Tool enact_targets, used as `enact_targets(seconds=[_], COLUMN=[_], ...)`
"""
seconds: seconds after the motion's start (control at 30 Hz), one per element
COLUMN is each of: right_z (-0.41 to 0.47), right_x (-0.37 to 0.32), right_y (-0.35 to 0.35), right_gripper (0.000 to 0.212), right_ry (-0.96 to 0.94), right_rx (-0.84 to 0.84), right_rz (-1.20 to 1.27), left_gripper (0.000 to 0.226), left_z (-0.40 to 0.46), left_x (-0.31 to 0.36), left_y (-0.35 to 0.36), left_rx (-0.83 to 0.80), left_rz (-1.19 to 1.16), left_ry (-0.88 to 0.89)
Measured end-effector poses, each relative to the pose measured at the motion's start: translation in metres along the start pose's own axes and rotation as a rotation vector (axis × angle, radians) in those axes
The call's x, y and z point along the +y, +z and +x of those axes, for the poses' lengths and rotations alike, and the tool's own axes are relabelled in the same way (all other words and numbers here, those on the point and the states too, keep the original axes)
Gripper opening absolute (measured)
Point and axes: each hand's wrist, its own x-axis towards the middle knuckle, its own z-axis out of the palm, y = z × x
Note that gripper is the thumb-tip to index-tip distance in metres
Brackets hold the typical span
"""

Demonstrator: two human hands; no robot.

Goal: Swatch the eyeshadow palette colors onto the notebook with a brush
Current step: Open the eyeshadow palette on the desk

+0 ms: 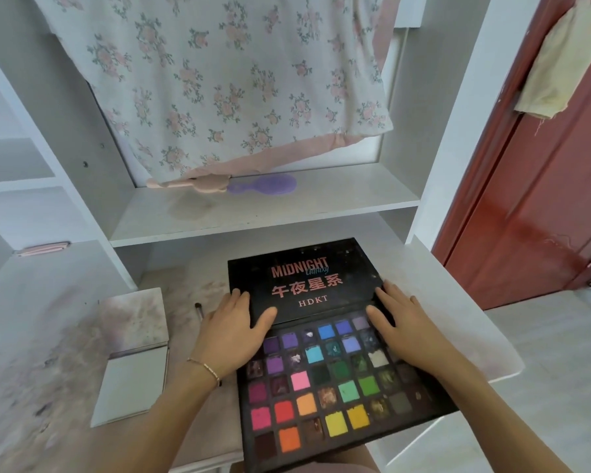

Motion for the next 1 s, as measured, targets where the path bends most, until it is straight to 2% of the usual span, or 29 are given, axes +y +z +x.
enact_targets(seconds=[0.1, 0.2, 0.43, 0.57, 0.7, 0.77, 0.87, 1.0], right_z=[0.012, 0.024, 0.054, 0.065, 0.064, 0.059, 0.043, 0.020], right_x=[0.002, 0.000, -0.006, -0.008, -0.013, -0.021, -0.041, -0.079], right_y=[0.001, 0.003, 0.007, 0.009, 0.008, 0.007, 0.006, 0.014], right_gripper=[0.054, 0.055, 0.053, 0.053, 0.051, 0.048, 0.040, 0.026], right_ry=[0.056, 0.060, 0.055, 0.037, 0.052, 0.066, 0.005, -0.122], right_rx=[-0.087, -0.128, -0.183, -0.184, -0.144, -0.034, 0.179, 0.191], right_rz=[-0.005, -0.020, -0.023, -0.068, -0.110, -0.110, 0.064, 0.222], left_gripper=[0.070, 0.067, 0.064, 0.064, 0.056, 0.051, 0.043, 0.025], left_z=[0.007, 0.016, 0.041, 0.052, 0.047, 0.032, -0.004, -0.058], left_x=[-0.008, -0.015, -0.021, -0.021, -0.013, -0.012, -0.015, -0.033], left_y=[-0.006, -0.011, -0.011, -0.015, -0.021, -0.023, -0.027, -0.033], left_rx=[-0.145, -0.210, -0.191, -0.167, 0.005, 0.109, 0.311, 0.525], left_rz=[0.049, 0.095, 0.226, 0.126, 0.020, -0.037, -0.241, -0.379], left_ry=[0.033, 0.053, 0.003, -0.042, -0.042, 0.003, 0.101, 0.137])
